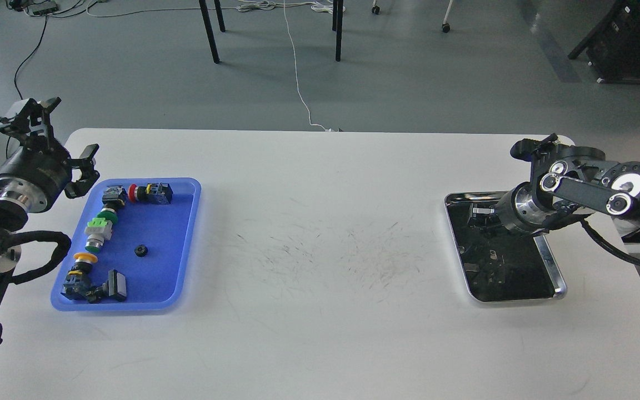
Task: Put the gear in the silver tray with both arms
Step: 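Lower the gear into the silver tray and open the right gripper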
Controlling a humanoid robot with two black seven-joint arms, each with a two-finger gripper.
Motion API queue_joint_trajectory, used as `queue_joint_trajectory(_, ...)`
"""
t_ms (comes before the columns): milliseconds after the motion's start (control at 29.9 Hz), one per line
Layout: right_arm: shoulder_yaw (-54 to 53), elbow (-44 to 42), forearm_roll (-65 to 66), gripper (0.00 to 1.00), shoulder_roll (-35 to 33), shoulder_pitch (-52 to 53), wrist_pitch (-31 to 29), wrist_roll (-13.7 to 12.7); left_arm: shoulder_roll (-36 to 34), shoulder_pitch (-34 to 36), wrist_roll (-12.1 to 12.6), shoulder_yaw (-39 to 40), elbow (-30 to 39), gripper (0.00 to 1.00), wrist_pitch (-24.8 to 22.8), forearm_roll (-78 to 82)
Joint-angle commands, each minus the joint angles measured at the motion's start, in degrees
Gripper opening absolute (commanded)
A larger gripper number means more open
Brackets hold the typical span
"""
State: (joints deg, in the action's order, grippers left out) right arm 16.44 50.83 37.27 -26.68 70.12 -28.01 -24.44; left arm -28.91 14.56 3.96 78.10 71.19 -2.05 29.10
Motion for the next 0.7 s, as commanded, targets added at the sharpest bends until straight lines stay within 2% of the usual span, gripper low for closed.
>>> queue_joint_trajectory(0, -0.09, -1.87, 0.09, 0.18, 0.40, -0.16, 0.01, 0.00, -0.09, -0.06, -0.09, -0.06, 0.00, 0.98, 0.03, 0.00)
queue_joint_trajectory(201, -0.18, -3.81, 0.09, 0.32, 1.98, -0.86, 0.01, 0.09, -0.35, 0.29, -0.09, 0.03, 0.00, 0.98, -0.06, 0.00)
queue_joint_trajectory(502, -0.35, -3.72, 0.00, 0.44, 2.33, -0.69, 0.01, 0.09, -0.35, 0.56, -0.09, 0.03, 0.00, 0.98, 0.03, 0.00)
queue_joint_trajectory(669, -1.14, -3.02, -0.53, 0.54, 2.42, 1.33, 0.01, 0.18, -0.44, 0.64, -0.09, 0.03, 0.00, 0.98, 0.03, 0.00)
